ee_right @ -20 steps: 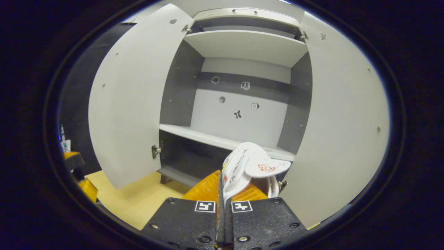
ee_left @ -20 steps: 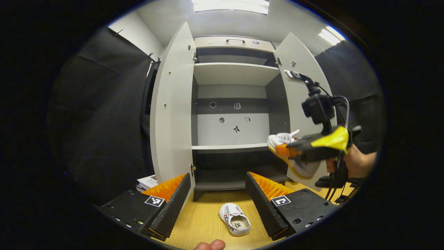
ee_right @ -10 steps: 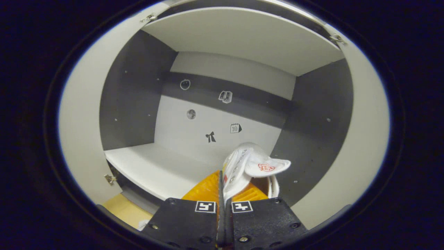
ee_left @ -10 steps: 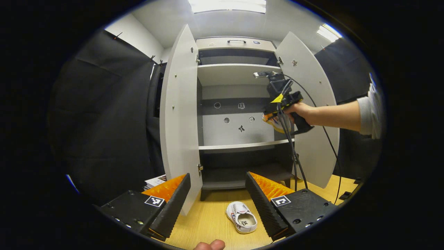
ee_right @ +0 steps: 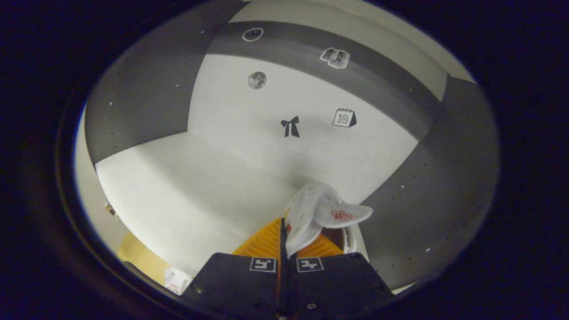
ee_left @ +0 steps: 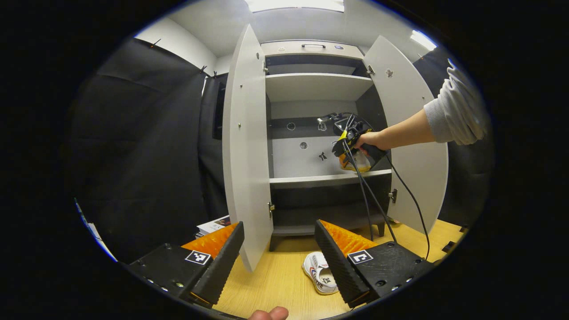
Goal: Grab one shoe with the right hand and put it into the shoe cabinet, grab the other shoe with the left hand and put it into the shoe cabinet; then close the right door with the right hand and the left door with the left hand.
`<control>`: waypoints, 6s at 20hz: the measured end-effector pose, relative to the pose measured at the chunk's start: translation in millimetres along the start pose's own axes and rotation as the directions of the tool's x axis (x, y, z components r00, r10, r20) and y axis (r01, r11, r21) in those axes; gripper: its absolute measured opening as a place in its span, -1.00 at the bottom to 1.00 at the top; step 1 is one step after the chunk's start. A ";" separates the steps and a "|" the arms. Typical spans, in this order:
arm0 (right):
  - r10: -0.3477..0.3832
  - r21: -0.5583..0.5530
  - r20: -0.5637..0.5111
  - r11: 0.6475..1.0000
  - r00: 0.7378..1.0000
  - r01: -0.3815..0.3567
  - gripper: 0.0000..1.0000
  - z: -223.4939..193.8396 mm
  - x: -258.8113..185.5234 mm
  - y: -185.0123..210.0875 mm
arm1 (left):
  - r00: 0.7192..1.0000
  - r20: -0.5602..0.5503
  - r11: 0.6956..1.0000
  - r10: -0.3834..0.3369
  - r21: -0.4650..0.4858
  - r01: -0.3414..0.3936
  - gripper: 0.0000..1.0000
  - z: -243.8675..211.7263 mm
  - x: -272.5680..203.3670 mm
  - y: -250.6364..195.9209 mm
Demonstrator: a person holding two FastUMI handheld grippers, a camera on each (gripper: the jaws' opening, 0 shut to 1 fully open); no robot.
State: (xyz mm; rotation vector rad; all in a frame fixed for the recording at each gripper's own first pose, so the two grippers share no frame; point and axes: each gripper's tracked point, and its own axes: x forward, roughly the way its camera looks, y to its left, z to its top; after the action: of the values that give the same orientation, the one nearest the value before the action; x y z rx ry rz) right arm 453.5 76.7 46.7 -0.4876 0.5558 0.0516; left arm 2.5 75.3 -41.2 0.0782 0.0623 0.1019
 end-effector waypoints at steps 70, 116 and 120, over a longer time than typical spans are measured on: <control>-0.190 0.437 0.466 0.899 0.864 -0.038 0.81 -312.3 -282.3 31.2 | 0.792 -0.548 0.960 -0.268 -0.082 0.268 0.88 -278.5 158.3 -115.9; -0.176 0.429 0.496 0.901 0.850 -0.063 0.82 -294.2 -288.2 30.1 | 0.865 -0.492 0.991 -0.099 0.033 0.133 -0.05 96.4 387.8 -104.9; -0.152 0.417 0.500 0.905 0.853 -0.083 0.82 -290.5 -285.1 37.4 | 0.922 -0.374 0.986 -0.096 0.093 0.140 0.47 134.4 375.3 -97.2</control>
State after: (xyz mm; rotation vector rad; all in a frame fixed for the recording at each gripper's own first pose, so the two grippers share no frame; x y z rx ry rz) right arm 60.6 0.3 -36.3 -0.0392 0.0064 0.0240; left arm 393.6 7.9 62.8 0.1731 0.4500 -0.0096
